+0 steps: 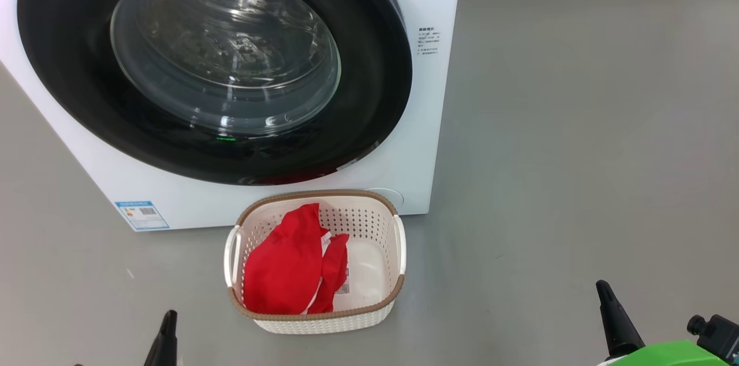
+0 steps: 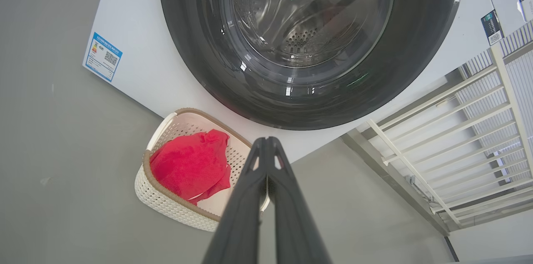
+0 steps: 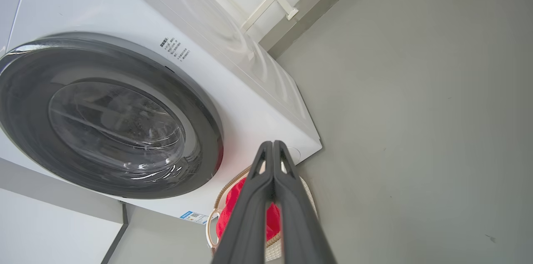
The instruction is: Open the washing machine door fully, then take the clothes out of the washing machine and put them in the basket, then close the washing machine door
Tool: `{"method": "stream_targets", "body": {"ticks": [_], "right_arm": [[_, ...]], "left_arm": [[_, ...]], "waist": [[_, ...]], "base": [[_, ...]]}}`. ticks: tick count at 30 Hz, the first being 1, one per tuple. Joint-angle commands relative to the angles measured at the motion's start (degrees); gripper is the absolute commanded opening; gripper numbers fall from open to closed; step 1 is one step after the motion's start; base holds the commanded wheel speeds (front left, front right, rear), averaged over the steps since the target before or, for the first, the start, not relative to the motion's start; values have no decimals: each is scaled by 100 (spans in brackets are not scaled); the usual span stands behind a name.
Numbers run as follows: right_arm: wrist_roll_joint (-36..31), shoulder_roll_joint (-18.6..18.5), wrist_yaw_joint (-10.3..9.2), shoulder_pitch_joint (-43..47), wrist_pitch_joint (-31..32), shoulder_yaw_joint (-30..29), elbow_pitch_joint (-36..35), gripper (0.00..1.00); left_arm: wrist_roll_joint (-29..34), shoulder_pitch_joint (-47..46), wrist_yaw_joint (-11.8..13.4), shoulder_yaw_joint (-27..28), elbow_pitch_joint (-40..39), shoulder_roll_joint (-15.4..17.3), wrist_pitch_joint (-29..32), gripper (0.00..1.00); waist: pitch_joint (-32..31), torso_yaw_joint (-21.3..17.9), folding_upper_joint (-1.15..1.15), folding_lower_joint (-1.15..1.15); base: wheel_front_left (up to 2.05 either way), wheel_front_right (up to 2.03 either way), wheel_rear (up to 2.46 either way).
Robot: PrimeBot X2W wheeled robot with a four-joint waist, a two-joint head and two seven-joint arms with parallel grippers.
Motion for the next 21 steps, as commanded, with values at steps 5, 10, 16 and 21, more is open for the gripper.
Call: {"method": "stream_targets", "body": {"ticks": [5, 10, 16, 21], "right_arm": [[381, -106, -11, -318, 100, 8, -177, 0], [677, -113, -12, -376, 182, -7, -191, 0], [1033, -121, -13, -447, 283, -26, -208, 0], [1271, -127, -14, -493, 350, -40, -220, 0]], "left_arm": [[-393, -273, -20, 150, -96, 35, 91, 0], [-681, -326, -22, 167, -86, 16, 173, 0], [-1028, -391, -24, 187, -74, -8, 272, 0], [-1260, -434, -25, 201, -66, -23, 338, 0]], "waist": [[-5, 2, 0, 0], [-10, 3, 0, 0], [-16, 5, 0, 0], [-20, 6, 0, 0]], "base": [[0, 0, 0], [0, 0, 0], [0, 0, 0], [0, 0, 0]]}}
